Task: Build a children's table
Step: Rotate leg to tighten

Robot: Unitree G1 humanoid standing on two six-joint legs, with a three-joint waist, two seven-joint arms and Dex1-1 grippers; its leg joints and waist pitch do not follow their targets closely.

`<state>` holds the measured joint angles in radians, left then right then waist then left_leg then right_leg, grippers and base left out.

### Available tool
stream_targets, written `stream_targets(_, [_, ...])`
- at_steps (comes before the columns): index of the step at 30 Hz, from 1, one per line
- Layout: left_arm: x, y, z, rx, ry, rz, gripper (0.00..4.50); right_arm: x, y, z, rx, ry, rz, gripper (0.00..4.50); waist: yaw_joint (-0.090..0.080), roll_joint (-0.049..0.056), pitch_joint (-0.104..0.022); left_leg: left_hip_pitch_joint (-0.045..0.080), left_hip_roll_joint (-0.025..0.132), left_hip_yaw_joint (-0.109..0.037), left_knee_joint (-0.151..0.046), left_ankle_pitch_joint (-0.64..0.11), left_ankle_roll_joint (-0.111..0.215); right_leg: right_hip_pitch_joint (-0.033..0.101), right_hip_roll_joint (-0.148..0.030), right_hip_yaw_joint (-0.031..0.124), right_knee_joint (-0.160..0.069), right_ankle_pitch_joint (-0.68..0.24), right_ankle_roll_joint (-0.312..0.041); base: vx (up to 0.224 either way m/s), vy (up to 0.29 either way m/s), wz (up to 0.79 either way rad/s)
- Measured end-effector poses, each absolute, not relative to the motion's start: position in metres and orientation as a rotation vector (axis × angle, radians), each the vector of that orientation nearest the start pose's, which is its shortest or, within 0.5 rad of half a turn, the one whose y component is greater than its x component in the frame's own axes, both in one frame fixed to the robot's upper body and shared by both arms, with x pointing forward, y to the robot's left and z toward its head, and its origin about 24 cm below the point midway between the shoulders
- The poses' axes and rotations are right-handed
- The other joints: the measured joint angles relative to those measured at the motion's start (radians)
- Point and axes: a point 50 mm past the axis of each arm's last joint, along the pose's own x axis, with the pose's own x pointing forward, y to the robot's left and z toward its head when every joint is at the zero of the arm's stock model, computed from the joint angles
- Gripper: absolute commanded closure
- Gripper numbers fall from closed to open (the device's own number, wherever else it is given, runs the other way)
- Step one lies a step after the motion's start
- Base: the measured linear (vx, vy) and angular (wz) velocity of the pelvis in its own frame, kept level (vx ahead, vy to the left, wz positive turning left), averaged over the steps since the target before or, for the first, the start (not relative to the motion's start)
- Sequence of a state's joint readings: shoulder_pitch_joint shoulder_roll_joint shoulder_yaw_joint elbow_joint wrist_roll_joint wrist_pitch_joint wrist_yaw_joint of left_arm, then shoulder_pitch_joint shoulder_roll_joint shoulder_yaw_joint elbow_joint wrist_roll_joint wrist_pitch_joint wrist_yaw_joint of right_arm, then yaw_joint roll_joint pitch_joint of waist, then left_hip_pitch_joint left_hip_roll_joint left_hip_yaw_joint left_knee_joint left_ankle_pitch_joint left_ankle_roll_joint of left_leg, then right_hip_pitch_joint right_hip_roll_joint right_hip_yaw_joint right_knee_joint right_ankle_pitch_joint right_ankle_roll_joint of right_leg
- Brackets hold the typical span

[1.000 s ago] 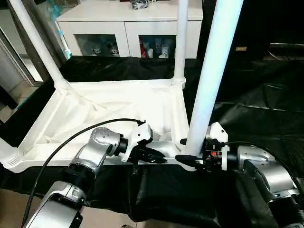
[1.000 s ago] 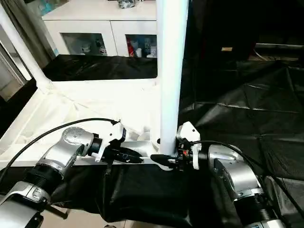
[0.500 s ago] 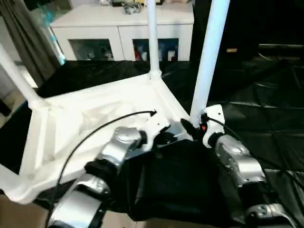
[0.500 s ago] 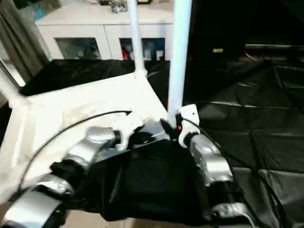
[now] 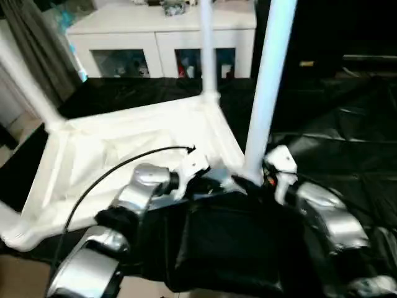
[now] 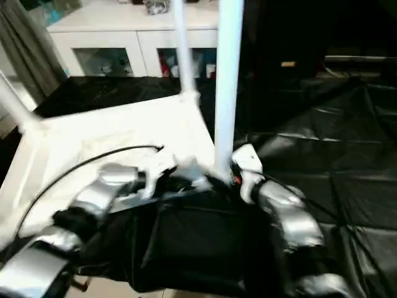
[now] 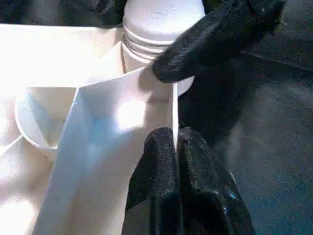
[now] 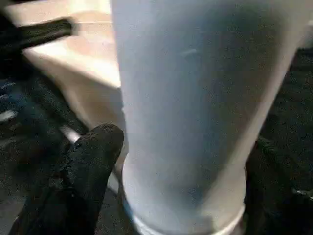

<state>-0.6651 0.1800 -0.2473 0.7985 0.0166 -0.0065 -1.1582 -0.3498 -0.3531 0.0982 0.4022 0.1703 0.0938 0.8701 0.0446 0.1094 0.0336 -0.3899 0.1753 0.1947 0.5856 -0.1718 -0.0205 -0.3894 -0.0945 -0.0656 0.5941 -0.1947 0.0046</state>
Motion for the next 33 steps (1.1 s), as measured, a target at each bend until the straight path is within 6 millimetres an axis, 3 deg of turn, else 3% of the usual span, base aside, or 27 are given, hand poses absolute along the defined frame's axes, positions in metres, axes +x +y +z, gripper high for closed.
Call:
stream_targets(4, [0.316, 0.092, 0.044, 0.248, 0.383, -1.481, 4.5, 0.289, -0.17, 0.047, -0.124, 0.252, 1.045, 0.84, 0.02, 0.0, 0.0, -0.006, 0.0, 0.0, 0.002, 0.001, 0.002, -0.006, 0.0, 0.0, 0.001, 0.0, 0.0, 0.0, 0.0, 0.0])
stream_targets(11, [0.313, 0.097, 0.044, 0.238, 0.399, -1.513, 4.5, 0.284, -0.172, 0.048, -0.101, 0.271, 1.134, 1.58, 0.021, 0.0, 0.0, -0.012, 0.0, 0.0, 0.006, 0.001, 0.002, -0.01, -0.001, 0.001, 0.003, 0.002, -0.003, 0.0, 0.0, 0.0])
stream_targets(18, [0.313, 0.097, 0.044, 0.236, 0.397, -1.51, 4.5, 0.283, -0.171, 0.047, -0.092, 0.268, 1.121, 1.74, 0.021, 0.0, 0.0, -0.012, 0.0, 0.0, 0.006, 0.001, 0.002, -0.01, -0.001, 0.0, 0.003, 0.002, -0.002, 0.0, 0.0, 0.0])
stream_targets(21, [0.315, 0.095, 0.042, 0.246, 0.384, -1.461, 4.5, 0.287, -0.168, 0.043, -0.092, 0.263, 1.041, 1.75, 0.016, 0.0, 0.0, -0.011, 0.0, 0.0, 0.006, 0.001, 0.002, -0.01, -0.001, 0.0, 0.003, 0.002, -0.002, 0.0, 0.0, 0.0])
stream_targets(29, [0.332, 0.065, 0.041, 0.29, 0.324, -1.228, 4.5, 0.315, -0.159, 0.036, -0.058, 0.238, 0.616, 1.76, -0.007, 0.0, -0.001, -0.01, 0.0, 0.001, 0.008, 0.0, -0.001, -0.008, -0.001, 0.001, 0.002, 0.005, -0.003, 0.0, 0.0, 0.0])
stream_targets(33, [0.335, 0.05, 0.04, 0.285, 0.317, -1.159, 4.5, 0.323, -0.155, 0.035, -0.061, 0.232, 0.464, 1.76, -0.011, 0.005, -0.004, -0.009, -0.001, 0.001, 0.008, 0.0, 0.0, -0.006, -0.002, 0.002, 0.001, 0.005, -0.003, 0.0, 0.0, 0.0])
